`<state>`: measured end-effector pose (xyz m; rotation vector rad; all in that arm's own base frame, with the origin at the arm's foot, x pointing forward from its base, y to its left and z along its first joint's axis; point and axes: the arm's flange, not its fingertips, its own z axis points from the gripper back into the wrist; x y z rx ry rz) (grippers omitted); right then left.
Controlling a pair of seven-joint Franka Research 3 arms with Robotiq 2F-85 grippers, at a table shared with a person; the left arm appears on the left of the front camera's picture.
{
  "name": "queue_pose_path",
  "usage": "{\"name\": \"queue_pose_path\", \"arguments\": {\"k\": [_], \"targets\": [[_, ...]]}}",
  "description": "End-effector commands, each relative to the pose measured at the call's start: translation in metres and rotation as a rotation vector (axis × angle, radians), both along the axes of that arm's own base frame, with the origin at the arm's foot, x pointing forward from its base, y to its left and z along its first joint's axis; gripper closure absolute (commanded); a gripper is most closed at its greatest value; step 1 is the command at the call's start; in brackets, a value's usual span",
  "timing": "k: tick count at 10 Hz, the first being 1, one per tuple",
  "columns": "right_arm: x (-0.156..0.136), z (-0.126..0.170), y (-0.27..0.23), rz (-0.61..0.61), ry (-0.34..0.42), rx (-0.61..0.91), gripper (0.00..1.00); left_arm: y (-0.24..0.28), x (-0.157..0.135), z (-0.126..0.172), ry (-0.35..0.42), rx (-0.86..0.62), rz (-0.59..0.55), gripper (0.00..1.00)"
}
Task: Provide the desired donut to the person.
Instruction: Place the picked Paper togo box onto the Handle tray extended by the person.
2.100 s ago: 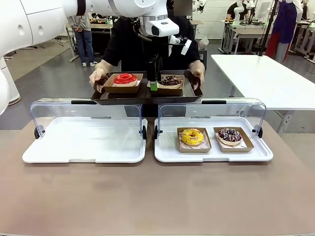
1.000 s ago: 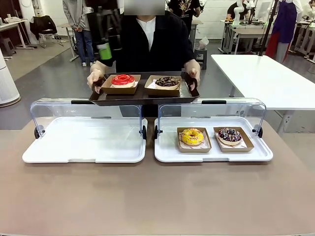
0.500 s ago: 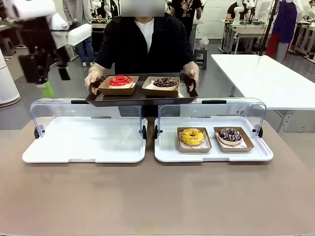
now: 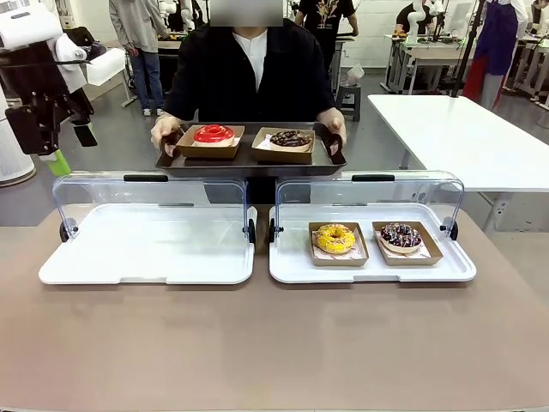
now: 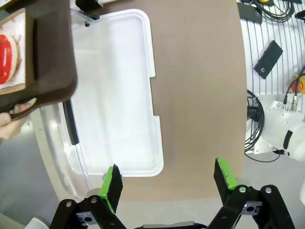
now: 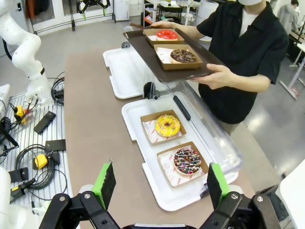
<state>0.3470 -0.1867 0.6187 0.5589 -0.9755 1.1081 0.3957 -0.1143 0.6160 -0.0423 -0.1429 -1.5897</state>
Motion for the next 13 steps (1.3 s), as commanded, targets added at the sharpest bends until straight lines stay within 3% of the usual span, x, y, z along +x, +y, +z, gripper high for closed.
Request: {"name": "queue_pose_path", "arguments": {"k": [1, 10, 12, 13], "targets": [[0.000, -0.001, 0.002, 0.008, -0.011, 0.012, 0.00, -0.003, -0.003, 0.002, -0.001, 0.006, -0.007, 0.00], [0.000, -0.001, 0.002, 0.008, -0.011, 0.012, 0.00, -0.004, -0.001, 0.000, -0.001, 0.000, -0.011, 0.00], [0.000, -0.001, 0.002, 0.008, -0.011, 0.012, 0.00, 0.056, 0.019, 0.008, 0.003, -0.333, 0.009, 0.00], [0.000, -0.001, 0.002, 0.008, -0.011, 0.012, 0.00, 0.094, 0.016, 0.007, -0.052, -0.521, 0.009, 0.00]]}}
